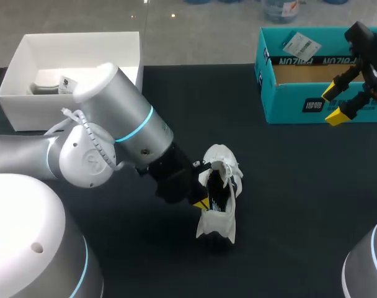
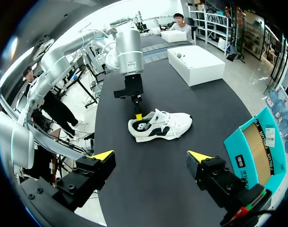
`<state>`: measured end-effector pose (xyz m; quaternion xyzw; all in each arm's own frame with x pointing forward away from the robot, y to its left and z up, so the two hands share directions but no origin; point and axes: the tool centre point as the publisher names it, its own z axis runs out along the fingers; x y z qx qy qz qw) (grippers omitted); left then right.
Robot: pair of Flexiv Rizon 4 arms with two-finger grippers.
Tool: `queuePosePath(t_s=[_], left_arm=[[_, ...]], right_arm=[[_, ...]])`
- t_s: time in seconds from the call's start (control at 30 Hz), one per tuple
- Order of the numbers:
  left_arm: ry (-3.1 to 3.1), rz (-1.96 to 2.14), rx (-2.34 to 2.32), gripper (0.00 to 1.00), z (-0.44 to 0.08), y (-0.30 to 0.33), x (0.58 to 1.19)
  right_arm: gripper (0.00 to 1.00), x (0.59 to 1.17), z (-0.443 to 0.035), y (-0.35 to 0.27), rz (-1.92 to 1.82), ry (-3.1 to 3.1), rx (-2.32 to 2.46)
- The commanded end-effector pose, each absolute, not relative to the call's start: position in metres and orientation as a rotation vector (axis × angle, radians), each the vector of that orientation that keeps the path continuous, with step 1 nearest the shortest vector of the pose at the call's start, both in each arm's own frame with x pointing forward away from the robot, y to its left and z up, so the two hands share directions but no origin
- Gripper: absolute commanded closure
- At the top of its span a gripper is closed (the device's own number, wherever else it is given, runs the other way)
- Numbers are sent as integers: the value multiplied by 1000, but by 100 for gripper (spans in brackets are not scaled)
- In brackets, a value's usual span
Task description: Take the shoe out of the shoebox, open the shoe tongue, remove and reinsert the insole, then place the shoe into the shoebox
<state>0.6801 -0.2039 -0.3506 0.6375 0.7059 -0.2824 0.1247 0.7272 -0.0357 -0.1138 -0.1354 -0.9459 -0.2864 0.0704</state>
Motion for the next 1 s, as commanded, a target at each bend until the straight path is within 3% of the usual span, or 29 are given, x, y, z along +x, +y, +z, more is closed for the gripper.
queuePosePath(t_s=[0.03, 0.7, 1.0], left_arm=[[2047, -808, 1860, 100, -344, -206, 682], [2032, -687, 1950, 100, -357, -220, 676], [1948, -554, 2029, 100, -332, -229, 679]], right_arm=[[0, 729, -114, -35, -856, -2845, -406], [0, 729, -114, -35, -856, -2845, -406], [0, 729, -114, -35, -856, -2845, -406]])
